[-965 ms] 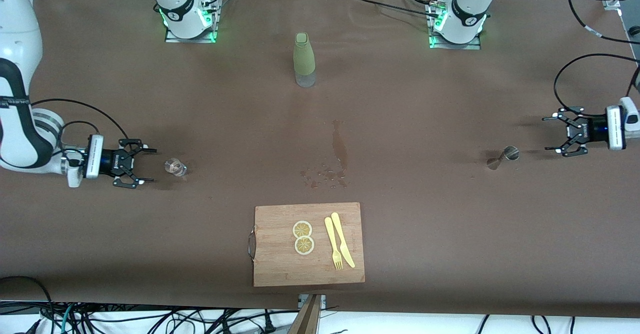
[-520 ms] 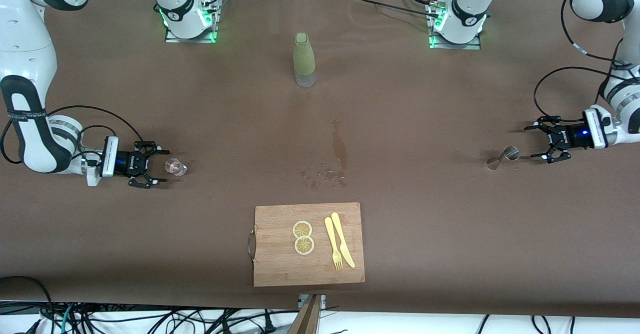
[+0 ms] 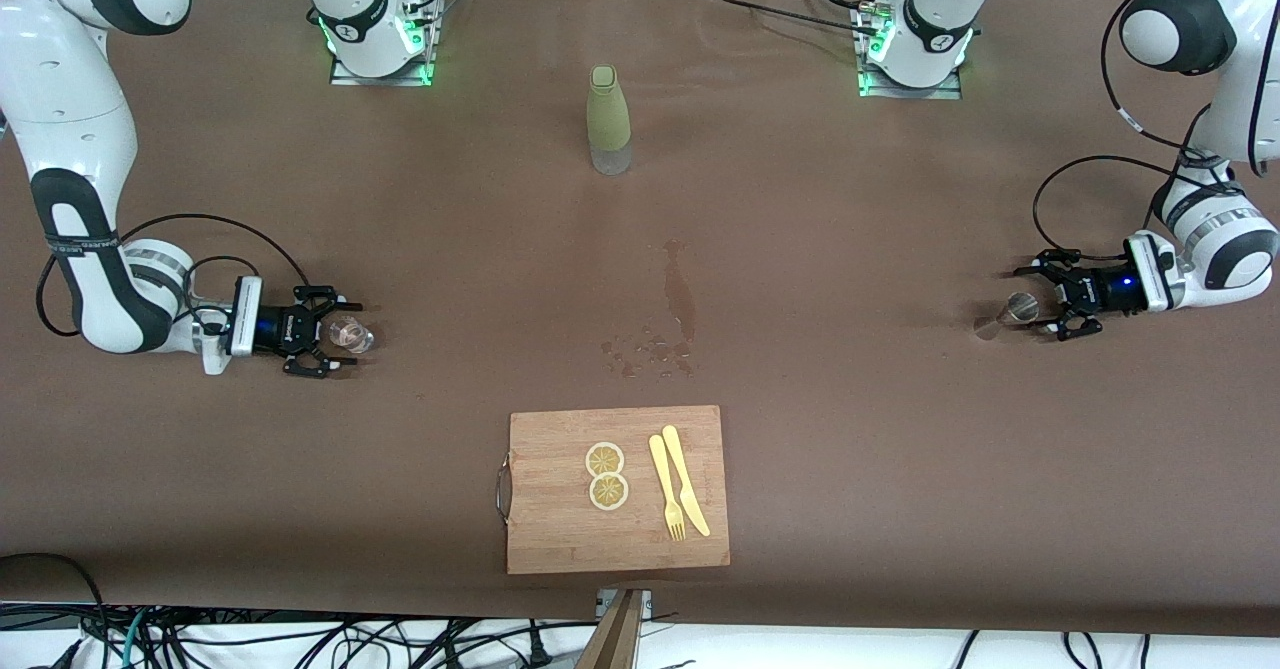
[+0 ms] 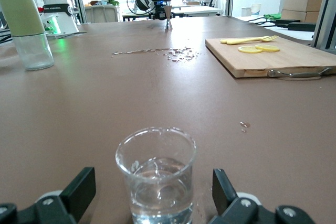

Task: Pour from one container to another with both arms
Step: 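Grasp the glass cup with the right gripper while the left gripper grasps the jigger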

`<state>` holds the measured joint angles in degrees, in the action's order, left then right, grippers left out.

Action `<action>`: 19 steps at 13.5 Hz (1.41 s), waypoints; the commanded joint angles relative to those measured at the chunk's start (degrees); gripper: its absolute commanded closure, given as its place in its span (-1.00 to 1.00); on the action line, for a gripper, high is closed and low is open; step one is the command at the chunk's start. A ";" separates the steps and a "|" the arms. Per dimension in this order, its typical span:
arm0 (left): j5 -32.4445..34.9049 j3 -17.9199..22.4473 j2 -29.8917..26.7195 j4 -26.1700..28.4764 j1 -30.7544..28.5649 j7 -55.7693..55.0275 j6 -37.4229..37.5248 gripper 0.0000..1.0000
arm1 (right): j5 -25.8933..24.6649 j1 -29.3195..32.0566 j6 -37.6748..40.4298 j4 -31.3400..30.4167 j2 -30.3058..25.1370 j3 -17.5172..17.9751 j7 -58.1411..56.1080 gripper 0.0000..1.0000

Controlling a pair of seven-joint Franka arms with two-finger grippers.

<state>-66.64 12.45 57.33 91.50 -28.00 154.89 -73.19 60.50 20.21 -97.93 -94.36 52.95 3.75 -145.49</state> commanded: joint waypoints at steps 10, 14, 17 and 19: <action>-3.06 -1.03 2.43 -1.06 2.95 3.05 0.15 -1.00 | 2.95 -0.70 1.34 1.11 1.28 0.55 0.12 0.76; -3.06 -1.11 2.34 -1.06 3.21 3.32 0.15 -0.63 | 4.27 -0.70 1.42 1.11 1.19 1.35 0.47 0.90; -2.88 -1.03 2.43 -2.19 3.04 3.05 0.24 0.22 | 5.42 -1.05 0.90 1.11 0.93 3.62 3.01 0.90; -2.97 -1.03 2.43 -2.20 2.86 3.05 0.24 0.70 | 6.03 -1.66 0.55 2.42 0.67 5.99 6.42 0.90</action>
<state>-67.90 11.00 58.98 90.20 -25.23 154.95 -73.19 65.19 19.09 -97.53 -94.04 53.37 7.78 -142.78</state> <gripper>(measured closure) 0.529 0.846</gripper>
